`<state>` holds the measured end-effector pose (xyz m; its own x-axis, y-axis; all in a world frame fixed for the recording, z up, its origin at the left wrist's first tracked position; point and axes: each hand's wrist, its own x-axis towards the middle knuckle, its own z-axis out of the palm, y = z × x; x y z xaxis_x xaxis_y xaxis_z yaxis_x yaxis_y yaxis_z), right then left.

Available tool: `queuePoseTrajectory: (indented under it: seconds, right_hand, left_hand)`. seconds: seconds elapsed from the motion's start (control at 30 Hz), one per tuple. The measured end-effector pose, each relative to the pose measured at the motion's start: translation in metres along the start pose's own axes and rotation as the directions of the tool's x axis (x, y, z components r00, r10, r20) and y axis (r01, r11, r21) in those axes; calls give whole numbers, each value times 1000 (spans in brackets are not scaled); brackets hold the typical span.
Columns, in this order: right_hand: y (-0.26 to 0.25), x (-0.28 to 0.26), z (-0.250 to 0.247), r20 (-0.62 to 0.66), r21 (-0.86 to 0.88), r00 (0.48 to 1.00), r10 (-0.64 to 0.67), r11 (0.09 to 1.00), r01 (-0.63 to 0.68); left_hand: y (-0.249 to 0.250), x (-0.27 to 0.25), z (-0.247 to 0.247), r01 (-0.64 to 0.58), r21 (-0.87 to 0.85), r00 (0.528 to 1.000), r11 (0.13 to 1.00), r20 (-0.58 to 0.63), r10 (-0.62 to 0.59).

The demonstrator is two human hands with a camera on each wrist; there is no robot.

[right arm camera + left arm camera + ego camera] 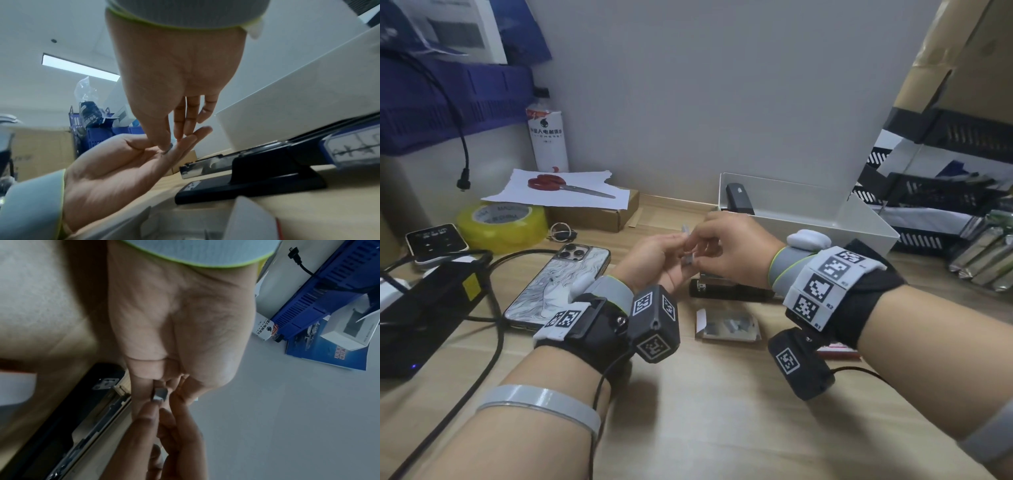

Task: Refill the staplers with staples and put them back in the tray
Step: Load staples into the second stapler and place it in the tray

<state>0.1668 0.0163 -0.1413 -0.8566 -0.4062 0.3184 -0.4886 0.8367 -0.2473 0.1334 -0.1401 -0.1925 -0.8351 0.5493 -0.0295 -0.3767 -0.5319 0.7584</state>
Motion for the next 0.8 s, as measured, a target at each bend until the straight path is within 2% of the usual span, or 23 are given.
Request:
queuePoseTrajectory:
  seconds: [0.1, 0.23, 0.5, 0.67, 0.8]
  right_hand:
    - [-3, 7, 3, 34, -112, 999, 8, 994, -4]
    - [-5, 7, 1, 56, -129, 998, -2, 992, 9]
    - [8, -9, -16, 9, 59, 994, 107, 993, -107]
    - [16, -19, -20, -39, -41, 992, 118, 992, -119]
    - [17, -24, -24, -29, -86, 995, 92, 992, -94]
  left_hand:
    - [1, -1, 0, 39, -42, 999, 998, -6, -39]
    - [3, -3, 3, 45, -41, 999, 998, -3, -45]
    - [1, -8, 8, 64, 55, 997, 996, 47, -67]
    - [1, -10, 12, 94, 113, 992, 989, 75, -103]
    - [0, -8, 11, 88, 138, 994, 987, 44, -95]
